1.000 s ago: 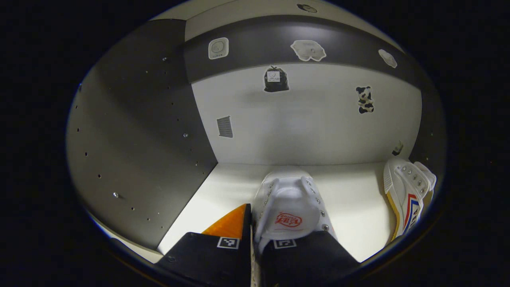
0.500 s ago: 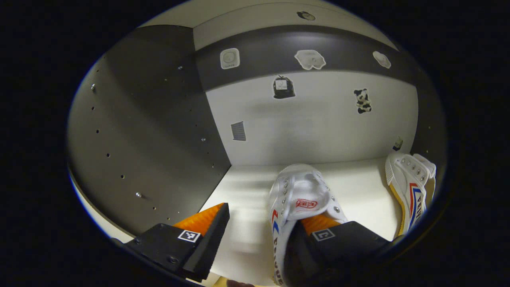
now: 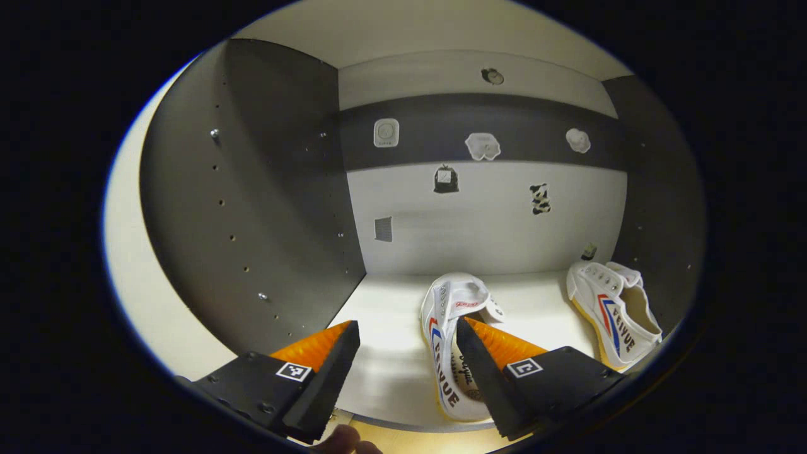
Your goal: Grab one shoe with the right hand and put it into the shoe cabinet, grab the other shoe with the left hand and put it into the shoe cabinet; then close the right door with the right hand and the left door with the left hand.
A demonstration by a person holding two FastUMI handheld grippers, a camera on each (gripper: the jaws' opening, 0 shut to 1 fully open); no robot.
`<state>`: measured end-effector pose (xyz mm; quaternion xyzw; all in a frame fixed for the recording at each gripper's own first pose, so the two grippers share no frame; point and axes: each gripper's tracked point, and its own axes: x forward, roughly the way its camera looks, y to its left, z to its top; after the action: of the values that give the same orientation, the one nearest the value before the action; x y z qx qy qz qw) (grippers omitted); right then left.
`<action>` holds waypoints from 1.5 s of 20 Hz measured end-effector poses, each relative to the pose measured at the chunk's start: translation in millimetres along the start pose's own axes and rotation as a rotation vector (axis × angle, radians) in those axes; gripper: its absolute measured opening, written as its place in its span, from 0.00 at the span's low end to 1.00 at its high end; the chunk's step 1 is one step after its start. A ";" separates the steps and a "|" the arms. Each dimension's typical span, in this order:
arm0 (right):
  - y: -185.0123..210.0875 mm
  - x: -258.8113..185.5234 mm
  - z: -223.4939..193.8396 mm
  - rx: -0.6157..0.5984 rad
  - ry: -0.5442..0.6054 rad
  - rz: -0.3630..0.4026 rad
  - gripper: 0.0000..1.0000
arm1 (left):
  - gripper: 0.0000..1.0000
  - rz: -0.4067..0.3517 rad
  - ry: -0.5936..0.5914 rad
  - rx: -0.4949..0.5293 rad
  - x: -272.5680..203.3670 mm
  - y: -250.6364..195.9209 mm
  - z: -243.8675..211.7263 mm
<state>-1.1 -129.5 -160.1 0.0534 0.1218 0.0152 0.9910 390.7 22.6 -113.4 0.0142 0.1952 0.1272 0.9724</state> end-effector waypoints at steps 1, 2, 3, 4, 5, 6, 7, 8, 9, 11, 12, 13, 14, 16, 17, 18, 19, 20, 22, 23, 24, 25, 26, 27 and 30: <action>-1.8 -2.5 2.5 -0.005 -0.006 -0.008 0.99 | 0.96 -0.003 -0.024 0.007 -7.1 1.5 6.6; -3.8 -4.4 5.1 -0.012 -0.010 -0.016 0.99 | 0.96 -0.008 -0.040 0.018 -13.8 2.5 12.7; -6.2 -5.8 8.4 -0.016 -0.013 -0.028 0.99 | 0.96 -0.011 -0.050 0.024 -23.7 3.1 17.0; -9.4 -7.8 13.1 -0.015 -0.018 -0.043 0.99 | 0.96 -0.024 -0.064 0.020 -34.0 2.2 21.1; -14.5 -10.1 20.3 -0.009 -0.030 -0.059 0.99 | 0.96 -0.043 -0.082 0.014 -46.2 -0.2 23.9; -19.7 -11.8 28.3 -0.003 -0.045 -0.076 0.99 | 0.96 -0.058 -0.104 0.013 -59.4 -0.5 27.3; -26.6 -12.0 35.6 -0.003 -0.052 -0.094 0.99 | 0.96 -0.066 -0.125 0.017 -72.0 1.0 29.6; -36.2 -11.1 41.4 -0.009 -0.053 -0.118 0.99 | 0.96 -0.077 -0.146 0.018 -86.0 1.6 32.0; -46.1 -10.4 48.9 -0.008 -0.060 -0.138 0.99 | 0.96 -0.095 -0.167 0.011 -98.9 0.0 33.8; -62.6 -6.2 71.8 0.023 -0.085 -0.172 0.99 | 0.96 -0.131 -0.207 -0.012 -135.8 0.8 34.4; -73.5 -2.0 81.9 0.038 -0.100 -0.195 0.99 | 0.96 -0.148 -0.226 -0.024 -153.2 1.2 34.0; -84.6 2.5 88.5 0.041 -0.107 -0.217 0.99 | 0.97 -0.160 -0.242 -0.033 -167.3 2.3 33.5; -96.5 7.6 94.5 0.035 -0.113 -0.245 0.99 | 0.96 -0.179 -0.257 -0.035 -183.0 1.7 32.1; -112.7 18.8 106.1 0.022 -0.120 -0.276 0.98 | 0.96 -0.202 -0.274 -0.025 -209.8 0.8 26.9; -117.3 27.4 117.1 0.032 -0.133 -0.275 0.98 | 0.96 -0.209 -0.279 -0.021 -222.3 1.8 22.3; -119.5 35.2 123.2 0.041 -0.144 -0.272 0.98 | 0.97 -0.218 -0.281 -0.017 -233.5 2.9 18.5; -119.7 42.9 129.9 0.046 -0.150 -0.265 0.98 | 0.97 -0.215 -0.288 -0.017 -244.6 6.4 13.8; -118.8 49.2 135.5 0.046 -0.159 -0.256 0.98 | 0.97 -0.213 -0.292 -0.022 -253.8 11.0 10.6; -114.1 61.1 146.3 0.041 -0.168 -0.234 0.98 | 0.97 -0.223 -0.295 -0.031 -273.1 16.6 2.9; -110.5 65.8 150.4 0.036 -0.170 -0.227 1.00 | 0.97 -0.245 -0.300 -0.035 -281.1 17.4 -0.3; -106.9 68.4 153.6 0.030 -0.171 -0.218 0.98 | 0.96 -0.269 -0.317 -0.035 -288.6 19.1 -1.5; -102.9 71.8 156.7 0.022 -0.175 -0.211 0.98 | 0.97 -0.282 -0.336 -0.030 -297.1 22.7 -2.3; -99.5 73.8 158.6 0.011 -0.176 -0.205 1.00 | 0.97 -0.296 -0.352 -0.030 -306.6 24.9 -3.5; -96.7 74.0 158.6 -0.001 -0.175 -0.206 0.92 | 0.96 -0.306 -0.356 -0.032 -313.9 26.9 -7.2; -95.2 73.3 159.4 0.003 -0.186 -0.219 0.99 | 0.97 -0.290 -0.344 -0.015 -324.3 43.2 -16.1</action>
<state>110.3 -237.2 -34.3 0.0424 0.0346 -0.0983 0.9937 85.0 -18.0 -3.0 0.0002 0.0257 -0.0170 0.9995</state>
